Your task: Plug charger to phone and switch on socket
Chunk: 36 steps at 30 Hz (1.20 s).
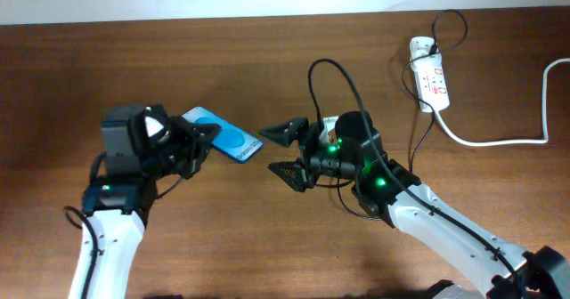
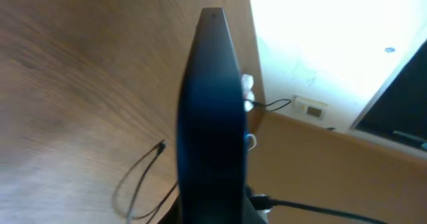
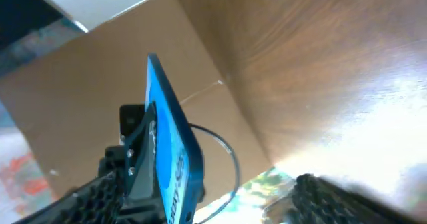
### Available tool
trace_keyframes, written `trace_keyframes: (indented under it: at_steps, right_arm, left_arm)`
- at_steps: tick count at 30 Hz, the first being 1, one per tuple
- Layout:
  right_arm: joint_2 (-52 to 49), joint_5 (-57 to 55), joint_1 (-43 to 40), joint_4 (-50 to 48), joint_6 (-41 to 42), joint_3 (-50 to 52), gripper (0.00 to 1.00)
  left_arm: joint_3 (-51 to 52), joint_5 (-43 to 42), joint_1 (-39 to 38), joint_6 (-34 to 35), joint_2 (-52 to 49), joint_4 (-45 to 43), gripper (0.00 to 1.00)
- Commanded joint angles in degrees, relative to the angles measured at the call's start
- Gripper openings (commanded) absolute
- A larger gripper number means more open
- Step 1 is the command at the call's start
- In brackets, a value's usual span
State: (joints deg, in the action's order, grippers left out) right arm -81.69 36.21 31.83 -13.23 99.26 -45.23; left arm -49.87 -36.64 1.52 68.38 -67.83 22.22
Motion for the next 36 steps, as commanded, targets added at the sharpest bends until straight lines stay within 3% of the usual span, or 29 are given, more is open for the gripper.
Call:
trace_keyframes:
  at_steps: [1,5,8,13,17,22,30,36]
  right_arm:
    - [0.63,-2.21,0.39,2.51,-11.80,-0.74,1.00]
    - [0.63,-9.68,0.39,11.06,-24.90,-0.74,0.98]
    - [0.63,-14.27,0.39,17.29,-30.03,-0.74,0.98]
    - [0.63,-17.66,0.35,18.40,-39.65,-0.74,0.98]
    - [0.66,-19.56,0.26,18.40,-44.09,-0.85,0.98]
    - [1.22,-19.30,-2.10,19.37,-44.61,-0.85,0.98]
    - [4.76,-19.52,-9.86,28.55,-47.84,-0.87,0.98]
    - [4.72,-25.77,-16.09,39.32,-49.77,-0.85,0.98]
  left_arm:
    - [-0.09,-7.63,4.13,-12.92,0.15,3.76,0.00]
    - [-0.09,-9.66,6.43,-22.25,0.00,9.73,0.00]
    - [-0.09,-13.86,6.43,-29.53,-0.50,10.49,0.00]
    - [-0.09,-15.52,6.43,-38.23,-3.08,14.86,0.00]
    - [-0.09,-17.05,6.43,-38.82,-6.47,15.37,0.00]
    - [-0.09,-19.56,6.43,-44.98,-10.64,13.60,0.00]
    - [-0.09,-19.54,6.43,-46.21,-11.63,11.21,0.00]
    - [-0.09,-19.56,6.38,-46.23,-11.67,11.23,0.00]
